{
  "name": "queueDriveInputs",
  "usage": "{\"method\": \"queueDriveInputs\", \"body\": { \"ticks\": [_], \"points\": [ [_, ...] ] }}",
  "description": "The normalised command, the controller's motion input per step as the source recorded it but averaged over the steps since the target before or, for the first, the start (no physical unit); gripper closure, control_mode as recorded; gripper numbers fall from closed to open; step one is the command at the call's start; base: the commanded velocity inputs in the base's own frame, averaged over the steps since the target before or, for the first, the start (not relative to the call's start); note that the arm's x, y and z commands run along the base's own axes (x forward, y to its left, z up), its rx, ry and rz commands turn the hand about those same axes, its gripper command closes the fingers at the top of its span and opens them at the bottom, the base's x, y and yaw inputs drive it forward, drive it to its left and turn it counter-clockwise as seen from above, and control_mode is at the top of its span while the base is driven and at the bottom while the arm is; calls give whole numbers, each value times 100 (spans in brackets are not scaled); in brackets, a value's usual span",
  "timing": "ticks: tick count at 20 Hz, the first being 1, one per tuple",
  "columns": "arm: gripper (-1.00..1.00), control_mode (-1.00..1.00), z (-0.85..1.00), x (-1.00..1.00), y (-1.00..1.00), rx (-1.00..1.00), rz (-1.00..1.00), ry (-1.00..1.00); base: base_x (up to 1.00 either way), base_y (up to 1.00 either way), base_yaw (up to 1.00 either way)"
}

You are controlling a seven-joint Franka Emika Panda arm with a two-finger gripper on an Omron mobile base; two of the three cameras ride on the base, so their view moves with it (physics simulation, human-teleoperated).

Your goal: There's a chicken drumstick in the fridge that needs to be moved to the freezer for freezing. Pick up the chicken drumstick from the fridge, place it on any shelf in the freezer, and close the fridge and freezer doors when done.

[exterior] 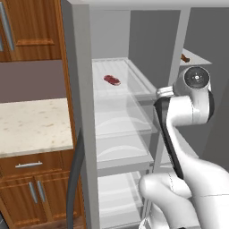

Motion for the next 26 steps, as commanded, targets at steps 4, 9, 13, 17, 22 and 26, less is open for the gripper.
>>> {"method": "queueDriveInputs", "body": {
  "ticks": [4,9,13,17,22,26],
  "points": [
    [-100,-100,-20,-37,1,17,0,14,0,0,0],
    [-100,-100,-13,-55,0,16,0,4,0,0,0],
    [-100,-100,0,-81,0,9,0,-6,0,0,0],
    [-100,-100,0,-58,0,10,0,-10,0,0,0],
    [-100,-100,0,-39,0,1,0,-6,0,0,0],
    [-100,-100,-1,-39,12,0,0,-3,0,0,0]
  ]
}}
